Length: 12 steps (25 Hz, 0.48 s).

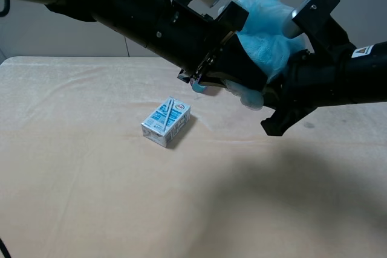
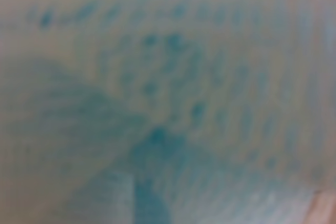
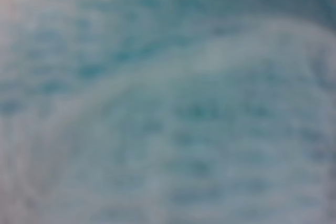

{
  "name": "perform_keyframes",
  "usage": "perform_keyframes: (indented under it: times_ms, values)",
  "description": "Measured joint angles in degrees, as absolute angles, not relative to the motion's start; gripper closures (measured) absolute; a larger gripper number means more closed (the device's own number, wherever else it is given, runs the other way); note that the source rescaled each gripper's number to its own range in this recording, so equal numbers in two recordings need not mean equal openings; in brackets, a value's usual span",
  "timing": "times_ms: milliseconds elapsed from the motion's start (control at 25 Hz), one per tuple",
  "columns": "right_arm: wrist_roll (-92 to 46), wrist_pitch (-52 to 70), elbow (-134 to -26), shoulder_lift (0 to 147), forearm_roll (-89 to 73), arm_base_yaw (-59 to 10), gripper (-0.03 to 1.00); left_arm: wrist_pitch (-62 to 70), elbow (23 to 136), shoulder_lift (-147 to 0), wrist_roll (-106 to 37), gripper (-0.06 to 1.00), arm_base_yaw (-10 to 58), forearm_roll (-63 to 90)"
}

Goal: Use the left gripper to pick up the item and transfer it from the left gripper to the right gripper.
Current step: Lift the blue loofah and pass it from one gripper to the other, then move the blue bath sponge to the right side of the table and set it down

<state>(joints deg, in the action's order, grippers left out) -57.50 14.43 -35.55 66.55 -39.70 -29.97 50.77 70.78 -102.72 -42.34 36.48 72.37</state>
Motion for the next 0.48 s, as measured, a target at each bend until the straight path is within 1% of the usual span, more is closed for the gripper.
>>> perform_keyframes:
  times_ms: [80, 120, 200, 240, 320, 400, 480]
  values:
    - [-57.5, 14.3, -35.55, 66.55, -39.72, -29.97, 0.91, 52.42, 70.78, -102.72, -41.24, 0.85, 35.49, 72.37]
    - [-57.5, 14.21, -35.55, 66.55, -39.72, -29.97, 0.92, 53.49, 70.78, -102.72, -40.91, 0.75, 34.8, 72.31]
    - [-57.5, 14.15, -35.55, 66.55, -39.72, -29.97, 0.92, 55.15, 70.78, -102.72, -40.58, 0.5, 33.76, 72.2]
    - [-57.5, 14.15, -35.55, 66.55, -39.72, -29.97, 0.92, 55.49, 70.78, -102.72, -40.28, 0.35, 33.36, 72.2]
    - [-57.5, 14.15, -35.55, 66.55, -39.72, -29.97, 0.92, 56.07, 70.78, -102.72, -39.63, 0.1, 32.99, 72.2]
    - [-57.5, 14.1, -35.55, 66.55, -39.72, -29.97, 0.92, 56.46, 70.78, -102.72, -39.19, 0.01, 32.63, 72.13]
    - [-57.5, 14.04, -35.55, 66.55, -39.72, -29.97, 0.92, 57.49, 70.78, -102.72, -38.96, -0.03, 31.92, 72.06]
